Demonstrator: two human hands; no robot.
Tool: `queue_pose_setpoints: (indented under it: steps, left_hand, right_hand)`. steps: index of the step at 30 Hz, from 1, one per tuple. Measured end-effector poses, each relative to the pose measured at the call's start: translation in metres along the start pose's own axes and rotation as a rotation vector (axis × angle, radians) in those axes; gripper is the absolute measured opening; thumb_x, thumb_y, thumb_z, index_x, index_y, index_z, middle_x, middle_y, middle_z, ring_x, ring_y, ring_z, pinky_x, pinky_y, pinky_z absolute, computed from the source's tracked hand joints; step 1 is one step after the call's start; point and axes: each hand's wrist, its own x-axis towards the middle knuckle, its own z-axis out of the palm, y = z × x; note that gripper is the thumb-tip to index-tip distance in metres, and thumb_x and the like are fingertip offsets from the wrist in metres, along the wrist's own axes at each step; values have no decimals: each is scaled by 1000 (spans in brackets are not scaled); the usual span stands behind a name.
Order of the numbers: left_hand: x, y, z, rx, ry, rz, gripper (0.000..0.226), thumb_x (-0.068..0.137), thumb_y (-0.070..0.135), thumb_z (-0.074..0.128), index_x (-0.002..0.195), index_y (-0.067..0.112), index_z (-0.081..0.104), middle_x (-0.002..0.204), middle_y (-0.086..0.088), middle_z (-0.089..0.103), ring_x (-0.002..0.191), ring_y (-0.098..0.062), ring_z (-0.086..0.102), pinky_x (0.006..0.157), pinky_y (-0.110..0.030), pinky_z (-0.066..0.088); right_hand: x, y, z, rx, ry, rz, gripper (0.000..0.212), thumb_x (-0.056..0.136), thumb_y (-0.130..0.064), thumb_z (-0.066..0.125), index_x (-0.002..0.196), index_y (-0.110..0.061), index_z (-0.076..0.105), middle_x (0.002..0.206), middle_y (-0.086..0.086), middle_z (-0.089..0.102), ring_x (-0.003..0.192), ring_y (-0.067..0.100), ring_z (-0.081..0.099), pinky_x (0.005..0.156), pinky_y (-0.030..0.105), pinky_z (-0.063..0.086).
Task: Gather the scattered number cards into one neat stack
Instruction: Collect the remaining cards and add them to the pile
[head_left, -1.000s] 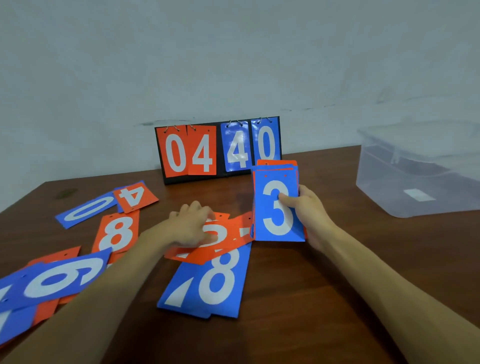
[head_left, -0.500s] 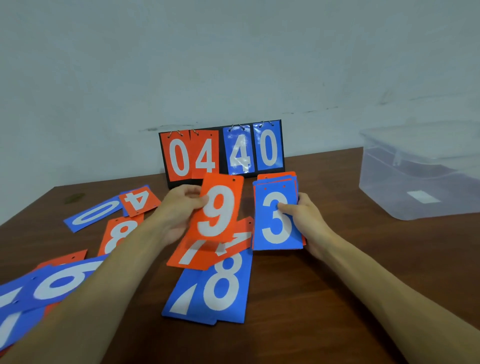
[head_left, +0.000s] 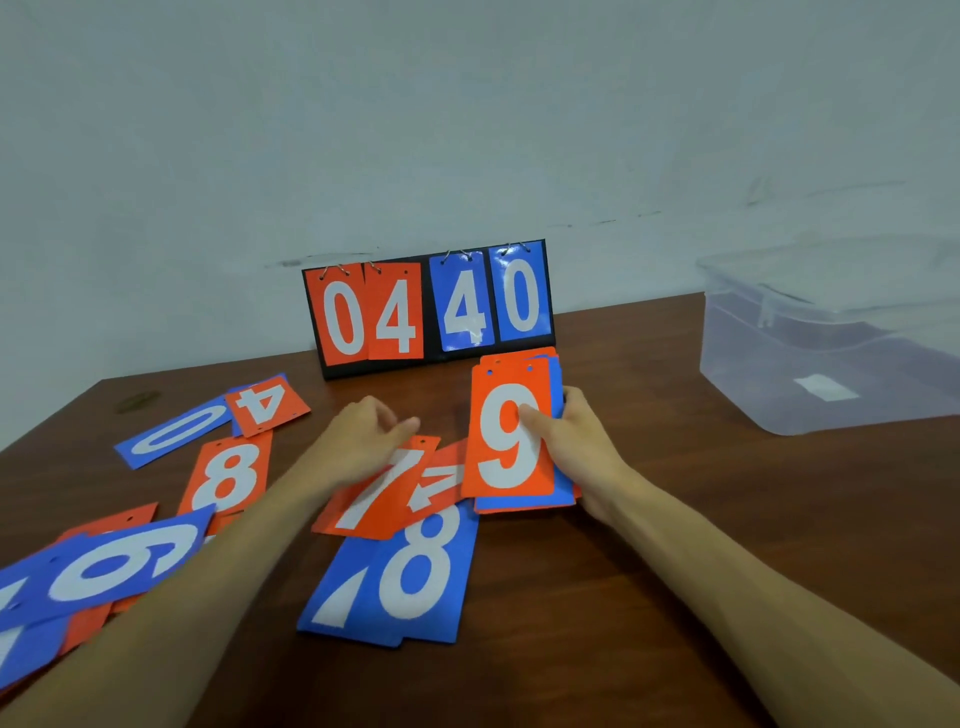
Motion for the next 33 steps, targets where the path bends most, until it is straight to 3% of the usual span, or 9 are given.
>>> queue_pose_setpoints:
  steps: [3,6,10,14,20,22,25,28,33]
  left_hand:
    - [-2,-25,-6,454,-152,-97,88,71,74,60,132,13,45,136,-12,43,124,-26,43,102,-42,44]
    - [-2,-29,-11,467,-229,-159,99,65,74,65,137,11,42,140,-13,42,127,-28,43,103,-42,43]
    - [-7,-18,-19,107,-299,-251,91,70,45,80,141,14,33,142,-12,44,127,-30,48,104,-45,44]
    - [-11,-19,-18,-148,-133,-210,61,87,23,69,137,16,34,138,-12,48,118,-27,54,93,-38,49]
    - [-12,-9,-28,-997,16,-205,45,91,15,63,133,16,48,124,-8,63,101,-25,65,82,-46,55]
    - [-16,4,-24,-1005,-40,-151,45,89,16,66,131,16,50,115,-4,65,94,-21,66,71,-39,57]
    - [-18,26,-8,-980,-138,-99,46,85,21,70,127,19,52,114,-3,66,96,-21,68,76,-40,58]
    - [-18,40,8,-704,-119,1,42,81,32,74,117,26,53,107,5,61,95,-14,64,72,-31,55]
    - [-17,37,14,-435,-45,131,27,96,36,52,121,25,55,117,5,59,92,-3,55,66,-17,42]
  right_hand:
    - [0,0,1,1,-2,4,28,93,-25,58,115,-23,42,92,-4,63,77,15,68,59,30,58]
    - [-1,2,4,-18,-5,12,29,93,-24,58,117,-23,41,94,-4,63,80,16,68,61,31,58]
    - [-1,3,4,-41,1,32,28,94,-24,57,117,-24,41,90,-5,62,75,14,67,56,29,55]
    - [1,1,0,-49,26,53,29,94,-24,57,118,-23,41,89,-4,62,74,15,67,54,29,55]
    - [0,0,0,-28,48,81,30,95,-23,55,120,-20,39,89,-1,61,74,17,66,58,32,56]
    - [-1,0,1,-25,40,75,31,95,-25,54,121,-19,39,92,0,62,77,18,67,62,34,57]
    - [-3,0,1,2,4,65,30,96,-31,52,120,-20,39,95,1,65,81,20,69,67,36,58]
    - [-7,-1,1,-8,-42,36,35,93,-37,56,118,-20,39,99,2,66,83,19,69,68,34,58]
    - [-3,-2,-4,-58,31,-5,32,94,-27,58,119,-22,40,96,-3,62,80,14,65,64,29,55]
